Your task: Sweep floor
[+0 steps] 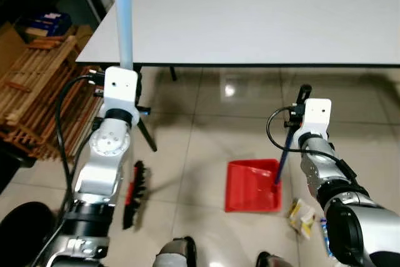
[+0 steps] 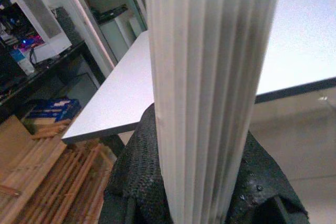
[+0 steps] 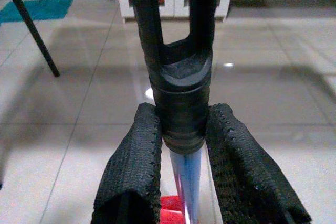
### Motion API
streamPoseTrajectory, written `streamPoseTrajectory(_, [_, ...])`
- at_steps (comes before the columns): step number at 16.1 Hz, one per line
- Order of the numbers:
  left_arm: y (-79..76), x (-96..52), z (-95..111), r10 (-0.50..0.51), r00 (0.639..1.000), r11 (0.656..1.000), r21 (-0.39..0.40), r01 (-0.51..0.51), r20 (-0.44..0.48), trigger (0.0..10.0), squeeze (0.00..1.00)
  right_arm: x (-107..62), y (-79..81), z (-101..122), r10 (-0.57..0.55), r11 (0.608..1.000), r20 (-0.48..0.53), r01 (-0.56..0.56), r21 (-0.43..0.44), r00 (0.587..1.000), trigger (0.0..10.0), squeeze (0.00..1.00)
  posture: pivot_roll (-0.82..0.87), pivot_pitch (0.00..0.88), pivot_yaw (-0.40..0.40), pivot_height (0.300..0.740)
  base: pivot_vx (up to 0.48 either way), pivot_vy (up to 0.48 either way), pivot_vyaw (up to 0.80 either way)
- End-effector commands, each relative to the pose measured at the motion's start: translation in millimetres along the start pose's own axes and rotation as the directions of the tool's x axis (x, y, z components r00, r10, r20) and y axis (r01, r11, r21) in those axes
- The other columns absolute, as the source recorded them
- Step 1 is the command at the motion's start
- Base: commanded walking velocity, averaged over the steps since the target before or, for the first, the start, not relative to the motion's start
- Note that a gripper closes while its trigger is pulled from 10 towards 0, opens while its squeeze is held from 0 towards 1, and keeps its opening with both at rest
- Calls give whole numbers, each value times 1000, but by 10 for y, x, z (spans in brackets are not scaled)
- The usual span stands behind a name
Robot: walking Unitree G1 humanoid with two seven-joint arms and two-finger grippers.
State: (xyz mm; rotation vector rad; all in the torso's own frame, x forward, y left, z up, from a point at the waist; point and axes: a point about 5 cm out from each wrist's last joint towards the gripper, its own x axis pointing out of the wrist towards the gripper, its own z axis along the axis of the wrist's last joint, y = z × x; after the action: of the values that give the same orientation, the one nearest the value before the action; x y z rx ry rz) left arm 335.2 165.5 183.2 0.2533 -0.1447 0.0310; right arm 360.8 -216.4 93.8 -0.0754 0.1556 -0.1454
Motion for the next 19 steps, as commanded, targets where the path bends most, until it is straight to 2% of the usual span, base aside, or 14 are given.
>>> streamPoseTrajectory(1, [58, 38, 81, 38, 998, 999, 15, -39, 49, 10000, 0, 53, 26, 174, 9, 1000, 61, -9, -3, 998, 0, 0, 144, 59, 93, 740, 0, 0, 0])
streamPoseTrajectory(2, [27, 70, 78, 40, 998, 999, 8, -41, 53, 10000, 0, 63, 10, 199, 1, 1000, 64, -1, -6, 998, 275, 0, 137, 54, 88, 740, 0, 0, 0])
streamPoseTrajectory(3, [-2, 99, 78, 39, 998, 999, 4, -40, 58, 10000, 0, 74, 0, 229, -5, 1000, 68, 5, 2, 998, 4784, 0, 129, 47, 84, 740, 0, 0, 0])
streamPoseTrajectory(4, [-23, 116, 85, 34, 997, 999, -4, -34, 66, 10000, 0, 92, 6, 306, -7, 1000, 98, 6, 17, 995, 10000, 0, 116, 42, 81, 740, 0, 0, 0])
streamPoseTrajectory(9, [-147, 158, 35, 7, 997, 1000, -25, -5, 72, 10000, 0, 77, 54, 371, -11, 999, 168, 4, 46, 986, 10000, 0, 62, 21, 90, 740, 0, 0, 0])
streamPoseTrajectory(13, [-268, 183, 25, -7, 996, 998, -57, 12, 89, 10000, 0, -1, 5, 158, -62, 996, 119, 52, 78, 991, 10000, 0, 32, 9, 76, 740, 0, 0, 0])
streamPoseTrajectory(19, [-415, 151, -20, -26, 995, 997, -66, 33, 97, 10000, 0, -130, 113, -129, -10, 997, 58, 6, 70, 998, 10000, 0, 30, 0, 39, 740, 0, 0, 0])
